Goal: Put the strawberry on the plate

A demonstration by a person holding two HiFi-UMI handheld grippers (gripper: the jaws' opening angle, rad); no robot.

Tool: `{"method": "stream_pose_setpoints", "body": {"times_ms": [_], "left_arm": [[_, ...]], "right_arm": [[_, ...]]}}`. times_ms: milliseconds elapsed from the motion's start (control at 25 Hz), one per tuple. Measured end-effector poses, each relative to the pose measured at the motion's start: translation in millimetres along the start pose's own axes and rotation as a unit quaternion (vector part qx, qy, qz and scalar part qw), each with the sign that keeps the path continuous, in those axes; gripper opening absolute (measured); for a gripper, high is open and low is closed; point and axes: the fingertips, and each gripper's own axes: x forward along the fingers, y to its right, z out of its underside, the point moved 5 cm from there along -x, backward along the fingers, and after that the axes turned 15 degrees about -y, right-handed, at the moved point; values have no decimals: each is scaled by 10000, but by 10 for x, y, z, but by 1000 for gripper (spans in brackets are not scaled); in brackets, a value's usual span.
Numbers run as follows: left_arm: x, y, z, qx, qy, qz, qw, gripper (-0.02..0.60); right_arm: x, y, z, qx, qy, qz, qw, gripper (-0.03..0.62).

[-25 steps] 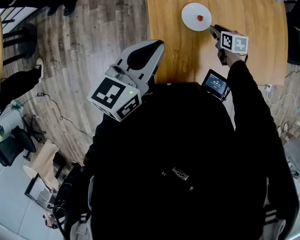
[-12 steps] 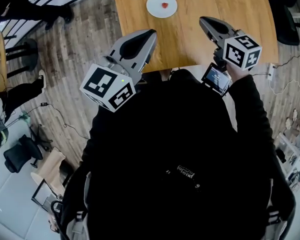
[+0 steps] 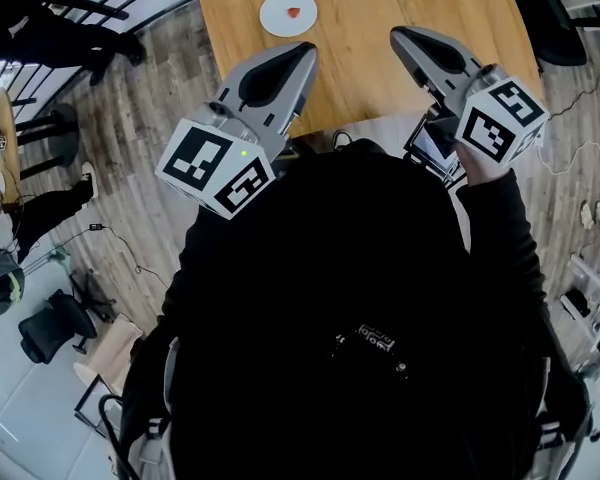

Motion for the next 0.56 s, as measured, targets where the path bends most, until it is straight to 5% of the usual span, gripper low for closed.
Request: {"method": "stream_pose_setpoints", "body": {"times_ms": [360,560], "left_arm": [[150,13,221,101,-196,-6,9998,-2],[-227,208,170,-66,-208,-126,9997,-2]], "right_arm": [[128,104,177,100,-23,25,9999,17],[19,-293,172,41,-234,-8,9997,17]]}}
